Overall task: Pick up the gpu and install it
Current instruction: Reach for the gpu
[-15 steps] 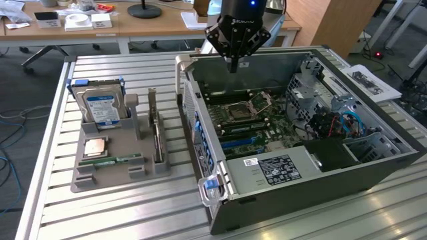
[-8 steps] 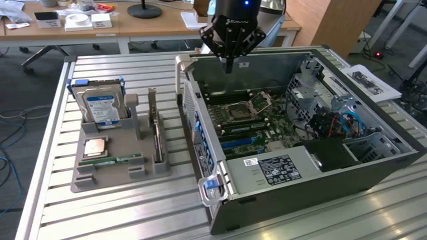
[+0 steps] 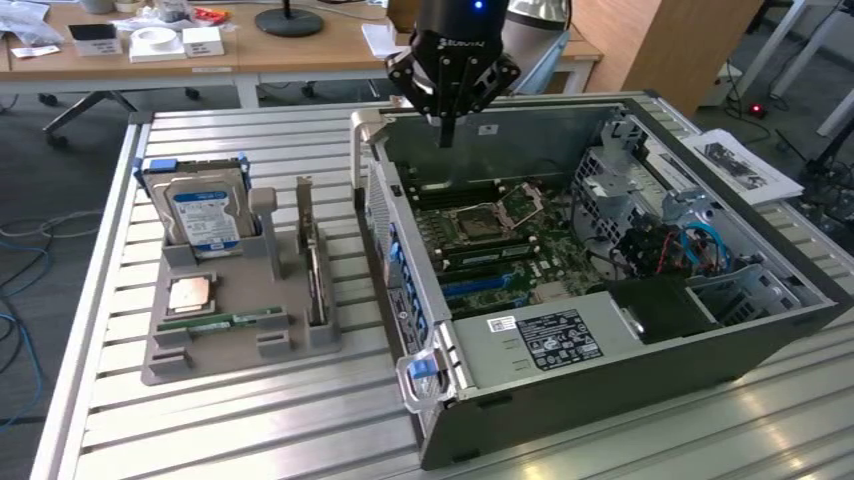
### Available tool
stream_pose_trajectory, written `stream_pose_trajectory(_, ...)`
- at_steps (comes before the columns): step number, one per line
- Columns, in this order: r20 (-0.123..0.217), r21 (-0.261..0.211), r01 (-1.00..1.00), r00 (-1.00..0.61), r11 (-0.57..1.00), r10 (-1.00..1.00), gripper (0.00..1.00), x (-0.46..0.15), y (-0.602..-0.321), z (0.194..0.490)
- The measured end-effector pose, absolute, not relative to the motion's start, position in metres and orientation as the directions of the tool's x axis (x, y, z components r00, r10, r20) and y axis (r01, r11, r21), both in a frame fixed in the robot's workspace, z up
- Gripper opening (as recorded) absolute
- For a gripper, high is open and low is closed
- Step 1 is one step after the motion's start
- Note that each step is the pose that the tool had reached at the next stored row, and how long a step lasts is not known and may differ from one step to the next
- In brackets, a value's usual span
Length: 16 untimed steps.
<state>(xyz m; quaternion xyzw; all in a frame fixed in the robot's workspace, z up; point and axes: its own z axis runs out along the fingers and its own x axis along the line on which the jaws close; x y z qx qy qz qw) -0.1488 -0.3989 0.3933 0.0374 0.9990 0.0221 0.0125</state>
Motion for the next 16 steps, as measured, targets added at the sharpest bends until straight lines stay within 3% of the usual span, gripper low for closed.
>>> stream_pose_trajectory(16,-0.023,0.045,0.074,-0.997,0.996,0.075,0.11,-0.174,-0.399,0.393)
